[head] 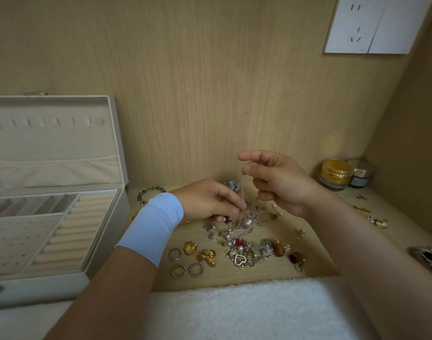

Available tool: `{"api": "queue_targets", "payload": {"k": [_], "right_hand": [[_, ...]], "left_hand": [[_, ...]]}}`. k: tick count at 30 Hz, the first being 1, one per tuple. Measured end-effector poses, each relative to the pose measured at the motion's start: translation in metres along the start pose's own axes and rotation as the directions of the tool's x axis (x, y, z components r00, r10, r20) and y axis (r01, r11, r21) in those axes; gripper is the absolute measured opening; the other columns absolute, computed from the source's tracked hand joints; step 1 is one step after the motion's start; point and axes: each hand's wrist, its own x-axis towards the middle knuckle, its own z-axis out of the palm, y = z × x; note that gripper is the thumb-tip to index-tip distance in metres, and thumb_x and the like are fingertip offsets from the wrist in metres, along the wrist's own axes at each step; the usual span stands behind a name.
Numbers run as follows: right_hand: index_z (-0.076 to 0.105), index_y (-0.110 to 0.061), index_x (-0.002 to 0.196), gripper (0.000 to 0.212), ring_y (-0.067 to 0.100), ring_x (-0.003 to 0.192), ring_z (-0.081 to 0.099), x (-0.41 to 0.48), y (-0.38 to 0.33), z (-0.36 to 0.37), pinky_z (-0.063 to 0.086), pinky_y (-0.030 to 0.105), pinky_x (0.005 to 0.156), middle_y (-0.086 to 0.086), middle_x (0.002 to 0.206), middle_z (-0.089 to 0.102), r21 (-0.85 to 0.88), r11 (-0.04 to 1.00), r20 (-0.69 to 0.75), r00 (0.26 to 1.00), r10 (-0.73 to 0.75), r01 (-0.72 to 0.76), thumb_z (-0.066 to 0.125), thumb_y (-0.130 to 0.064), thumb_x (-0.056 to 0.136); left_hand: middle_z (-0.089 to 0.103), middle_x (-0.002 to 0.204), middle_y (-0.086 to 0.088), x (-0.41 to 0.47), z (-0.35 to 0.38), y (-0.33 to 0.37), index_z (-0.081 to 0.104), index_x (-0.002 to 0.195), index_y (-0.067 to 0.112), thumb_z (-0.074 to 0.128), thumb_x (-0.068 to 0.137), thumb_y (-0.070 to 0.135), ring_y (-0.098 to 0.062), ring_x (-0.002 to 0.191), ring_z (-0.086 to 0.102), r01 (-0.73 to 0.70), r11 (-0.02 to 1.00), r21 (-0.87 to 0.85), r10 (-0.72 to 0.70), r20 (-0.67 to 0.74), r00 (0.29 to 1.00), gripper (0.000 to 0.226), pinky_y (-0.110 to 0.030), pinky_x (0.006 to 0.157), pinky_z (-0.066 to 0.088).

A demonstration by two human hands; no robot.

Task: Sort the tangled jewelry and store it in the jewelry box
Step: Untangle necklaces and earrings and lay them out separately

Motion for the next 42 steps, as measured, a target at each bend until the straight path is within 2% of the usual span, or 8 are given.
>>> {"api": "queue_targets", "payload": {"k": [4,11,19,22,29,33,38,42], "right_hand": [[0.066,-0.016,0.114,0.024,0.006,0.044,0.028,-0.003,-0.010,0.003,0.021,0.019,0.039,0.012,0.094,0.053,0.003,1.000,0.043,0.999,-0.015,0.015,0.061,-0.002,0.095],[0.067,-0.014,0.115,0.025,0.007,0.043,0.036,-0.015,-0.039,0.002,0.022,0.018,0.038,0.012,0.093,0.060,-0.048,0.993,0.059,0.993,-0.101,0.104,0.064,-0.003,0.093],[0.071,-0.016,0.106,0.018,0.010,0.046,0.038,-0.015,-0.048,-0.012,0.033,0.018,0.041,0.006,0.081,0.060,-0.321,0.926,-0.076,0.969,-0.237,0.201,0.068,-0.004,0.092],[0.071,-0.015,0.106,0.017,0.007,0.045,0.039,-0.013,-0.044,-0.016,0.035,0.018,0.043,0.002,0.077,0.058,-0.386,0.903,-0.108,0.963,-0.246,0.188,0.068,-0.005,0.092],[0.071,-0.016,0.107,0.018,0.012,0.054,0.044,-0.009,-0.031,-0.019,0.039,0.024,0.049,0.001,0.075,0.060,-0.411,0.906,-0.004,0.993,-0.115,0.103,0.070,-0.007,0.091],[0.074,-0.016,0.104,0.017,0.004,0.056,0.052,-0.007,-0.019,-0.022,0.047,0.018,0.058,-0.011,0.065,0.064,-0.548,0.834,0.115,0.993,-0.004,0.067,0.070,-0.006,0.090],[0.079,-0.019,0.091,0.013,-0.001,0.066,0.063,-0.005,-0.003,-0.029,0.053,0.018,0.068,-0.008,0.075,0.075,-0.709,0.705,0.123,0.986,0.116,0.006,0.071,-0.009,0.090],[0.080,-0.017,0.091,0.007,0.007,0.067,0.065,-0.006,0.003,-0.033,0.059,0.036,0.074,0.004,0.084,0.077,-0.692,0.721,0.156,0.966,0.206,-0.042,0.073,-0.017,0.091]], "left_hand": [[0.071,0.113,-0.004,0.004,0.005,0.002,0.070,0.103,0.029,0.067,0.092,0.015,-0.014,0.092,0.067,-0.067,0.998,-0.005,0.067,-0.059,0.996,0.018,-0.037,0.100,0.051],[0.074,0.101,0.013,0.009,0.012,0.007,0.073,0.084,0.035,0.067,0.093,0.028,-0.008,0.104,0.067,-0.131,0.991,0.020,0.133,-0.076,0.988,0.013,-0.035,0.106,0.046],[0.054,0.054,-0.001,-0.004,-0.006,0.013,0.062,0.081,0.010,0.051,0.099,0.008,-0.022,0.056,0.056,-0.136,0.942,-0.307,0.074,-0.204,0.976,0.022,-0.027,0.059,0.051],[0.040,0.055,0.001,-0.009,-0.015,0.017,0.062,0.084,0.009,0.048,0.101,0.010,-0.014,0.046,0.036,-0.185,0.903,-0.387,0.102,-0.226,0.969,0.022,-0.032,0.060,0.056],[0.030,0.054,0.004,-0.016,-0.027,0.026,0.057,0.073,0.011,0.045,0.102,0.015,-0.012,0.045,0.026,-0.261,0.874,-0.411,0.163,-0.258,0.952,0.031,-0.027,0.053,0.041],[0.042,0.060,0.000,-0.011,-0.022,0.027,0.055,0.062,0.013,0.053,0.088,0.019,-0.014,0.051,0.041,-0.362,0.766,-0.531,0.188,-0.353,0.916,0.027,-0.029,0.061,0.049],[0.068,0.084,-0.010,-0.004,-0.014,0.026,0.042,0.063,0.012,0.037,0.098,0.011,-0.031,0.091,0.069,-0.444,0.500,-0.744,0.171,-0.418,0.892,0.035,-0.044,0.093,0.053],[0.052,0.064,-0.005,0.000,-0.006,0.028,0.037,0.069,0.014,0.036,0.099,0.015,-0.022,0.060,0.058,-0.435,0.420,-0.797,0.092,-0.439,0.894,0.031,-0.043,0.079,0.059]]}}
